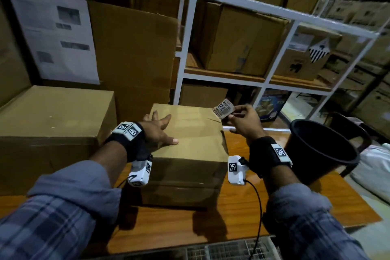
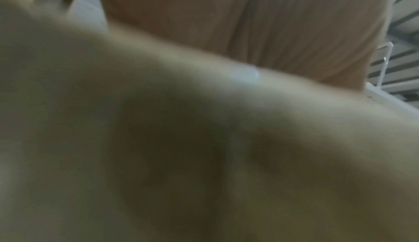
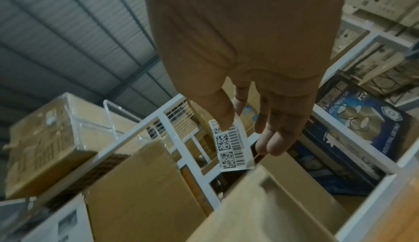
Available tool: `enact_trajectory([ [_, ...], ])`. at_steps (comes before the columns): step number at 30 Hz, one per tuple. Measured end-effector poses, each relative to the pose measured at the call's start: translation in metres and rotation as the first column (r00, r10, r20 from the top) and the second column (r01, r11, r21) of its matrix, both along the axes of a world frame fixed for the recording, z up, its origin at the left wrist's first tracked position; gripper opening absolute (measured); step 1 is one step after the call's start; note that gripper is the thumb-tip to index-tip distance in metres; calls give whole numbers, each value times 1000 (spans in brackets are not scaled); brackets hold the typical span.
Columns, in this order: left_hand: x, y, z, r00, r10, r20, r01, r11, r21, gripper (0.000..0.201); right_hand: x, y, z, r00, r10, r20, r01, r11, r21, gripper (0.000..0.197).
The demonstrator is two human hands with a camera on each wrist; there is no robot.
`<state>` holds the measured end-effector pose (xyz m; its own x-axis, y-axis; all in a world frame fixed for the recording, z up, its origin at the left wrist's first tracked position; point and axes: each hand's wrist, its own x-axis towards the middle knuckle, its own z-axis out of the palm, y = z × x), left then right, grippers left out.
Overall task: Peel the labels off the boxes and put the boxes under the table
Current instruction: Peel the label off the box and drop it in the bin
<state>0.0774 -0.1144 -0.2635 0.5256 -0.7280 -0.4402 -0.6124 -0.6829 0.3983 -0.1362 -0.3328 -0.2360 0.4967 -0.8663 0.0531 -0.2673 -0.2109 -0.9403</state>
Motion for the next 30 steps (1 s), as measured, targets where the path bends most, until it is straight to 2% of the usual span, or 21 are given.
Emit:
enact_trajectory([
  [6,-20,-19,0,999,39,33,-39,999,20,119,-38,-49,0,996,-22,89,22,1000,5,23],
  [8,-18,-18,-3,998,56,17,-56,998,9,119,-55,-69,-5,997,-52,64,52,999,-1,25],
  [11,-16,-18,-2,997,70,29,-71,997,31,117,-86,-99,-16,992,-127,-24,126,990,-58,30],
  [14,-22,-23,2,996,62,57,-65,996,65,115,-121,-127,-30,937,-275,-218,224,947,-229,33],
  [17,-24,-21,3,997,64,44,-67,996,62,114,-148,-144,-39,848,-401,-347,288,898,-334,58],
  [20,-23,-21,0,995,96,7,-96,994,52,118,-163,-163,-50,778,-439,-449,262,877,-404,73],
  [22,-23,-23,-2,994,111,-5,-111,992,55,118,-169,-174,-57,759,-424,-494,236,886,-399,80],
  [26,-27,-24,2,994,112,19,-113,990,90,111,-176,-183,-67,744,-441,-502,212,868,-448,73],
  [30,-39,-24,11,992,125,-7,-124,988,87,108,-181,-178,-63,804,-449,-389,267,858,-438,56],
])
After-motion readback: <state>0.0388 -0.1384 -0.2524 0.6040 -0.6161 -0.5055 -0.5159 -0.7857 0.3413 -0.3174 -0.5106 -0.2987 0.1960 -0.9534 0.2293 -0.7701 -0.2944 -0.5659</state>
